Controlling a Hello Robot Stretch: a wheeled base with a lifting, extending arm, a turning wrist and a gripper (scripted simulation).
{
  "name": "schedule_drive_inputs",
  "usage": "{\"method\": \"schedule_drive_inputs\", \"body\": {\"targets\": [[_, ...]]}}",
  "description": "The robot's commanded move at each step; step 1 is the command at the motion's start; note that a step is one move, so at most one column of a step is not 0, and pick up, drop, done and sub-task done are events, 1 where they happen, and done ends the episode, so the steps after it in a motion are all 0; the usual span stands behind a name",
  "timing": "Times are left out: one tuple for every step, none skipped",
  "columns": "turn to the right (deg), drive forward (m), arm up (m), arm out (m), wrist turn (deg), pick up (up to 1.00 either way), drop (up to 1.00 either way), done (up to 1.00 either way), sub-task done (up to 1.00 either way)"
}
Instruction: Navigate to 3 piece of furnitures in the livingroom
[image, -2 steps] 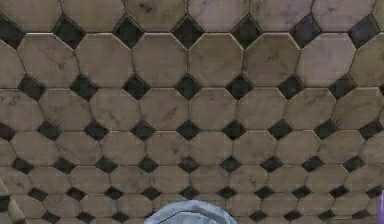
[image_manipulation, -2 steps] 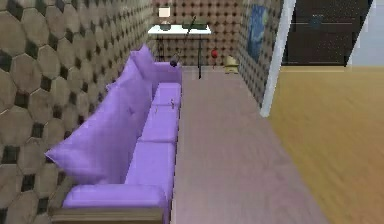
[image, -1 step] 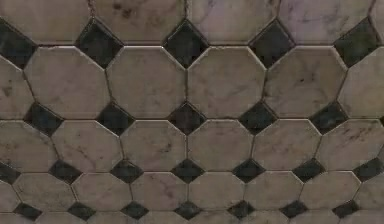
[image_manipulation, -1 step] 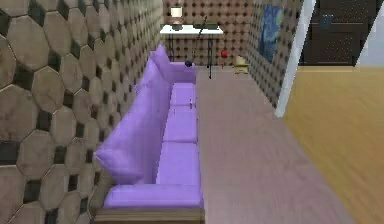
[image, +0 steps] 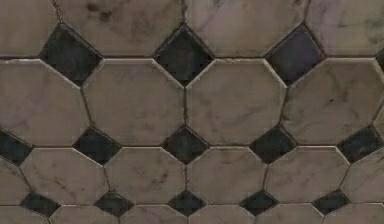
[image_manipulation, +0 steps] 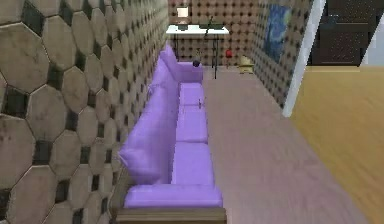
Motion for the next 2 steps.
{"method": "schedule_drive_inputs", "body": {"targets": [[45.0, 0.00, 0.00, 0.00, 0.0, 0.00, 0.00, 0.00, 0.00], [45.0, 0.00, 0.00, 0.00, 0.0, 0.00, 0.00, 0.00, 0.00]]}}
